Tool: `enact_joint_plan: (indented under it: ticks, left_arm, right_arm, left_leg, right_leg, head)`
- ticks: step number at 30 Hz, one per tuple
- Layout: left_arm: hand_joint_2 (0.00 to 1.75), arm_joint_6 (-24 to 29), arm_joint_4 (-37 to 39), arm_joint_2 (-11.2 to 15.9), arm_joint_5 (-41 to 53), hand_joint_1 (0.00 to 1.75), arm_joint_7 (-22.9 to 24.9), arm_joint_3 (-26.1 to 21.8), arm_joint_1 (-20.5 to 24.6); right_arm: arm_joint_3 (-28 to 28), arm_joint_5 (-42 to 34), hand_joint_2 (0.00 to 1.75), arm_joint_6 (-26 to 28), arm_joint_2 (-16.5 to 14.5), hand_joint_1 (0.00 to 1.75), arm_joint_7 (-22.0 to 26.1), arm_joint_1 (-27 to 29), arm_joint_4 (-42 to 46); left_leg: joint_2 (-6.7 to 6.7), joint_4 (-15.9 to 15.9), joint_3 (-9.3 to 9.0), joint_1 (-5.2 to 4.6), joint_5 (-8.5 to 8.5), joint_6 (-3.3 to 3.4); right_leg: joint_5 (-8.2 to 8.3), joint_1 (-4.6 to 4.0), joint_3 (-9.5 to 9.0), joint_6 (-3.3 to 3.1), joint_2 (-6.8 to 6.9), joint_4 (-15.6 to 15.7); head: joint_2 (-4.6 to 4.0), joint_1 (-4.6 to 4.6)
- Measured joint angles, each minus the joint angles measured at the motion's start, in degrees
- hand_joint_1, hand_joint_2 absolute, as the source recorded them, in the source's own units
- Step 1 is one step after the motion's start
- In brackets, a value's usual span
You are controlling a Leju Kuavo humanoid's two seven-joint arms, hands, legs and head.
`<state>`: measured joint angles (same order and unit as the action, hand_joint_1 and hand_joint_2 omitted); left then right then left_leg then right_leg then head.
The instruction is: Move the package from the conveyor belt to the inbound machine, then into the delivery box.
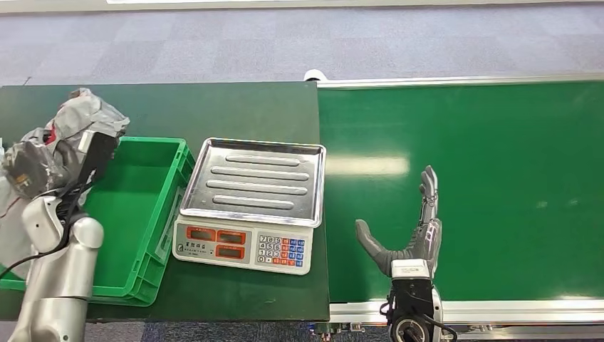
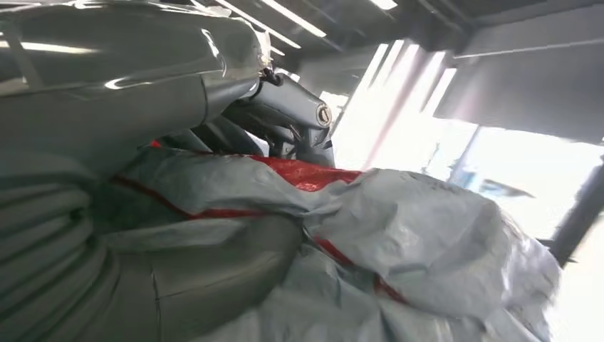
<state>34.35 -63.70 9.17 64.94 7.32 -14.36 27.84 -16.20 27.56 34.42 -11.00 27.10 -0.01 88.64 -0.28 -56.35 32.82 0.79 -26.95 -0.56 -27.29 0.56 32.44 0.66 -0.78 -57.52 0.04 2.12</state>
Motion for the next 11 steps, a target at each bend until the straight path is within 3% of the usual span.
enact_joint_plan:
  ticks: [5,11]
  left_arm:
    - [1.75,-1.35,4.19,0.93,-3.52,0.0,-2.89,-5.42,-0.28]
    - [1.75,-3.98,3.28,0.34,-13.24,0.0,-8.09,-6.85,-1.61]
  right_arm:
    - [0.08,0.56,1.75,0.28,0.0,0.0,-1.18,0.1,-1.39]
    - [0.29,0.94,1.75,0.03,0.0,0.0,-1.77,0.55,-2.25]
  left_leg:
    - [-0.04,-0.01,0.08,-0.02,-0.02,-0.02]
    - [-0.05,-0.01,0.08,-0.05,-0.04,-0.03]
  right_leg:
    - [-0.03,0.02,0.01,-0.03,0.04,0.02]
    - [-0.02,0.05,0.03,-0.03,0.03,0.03]
  head:
    - [0.0,-0.02]
    - [0.0,-0.01]
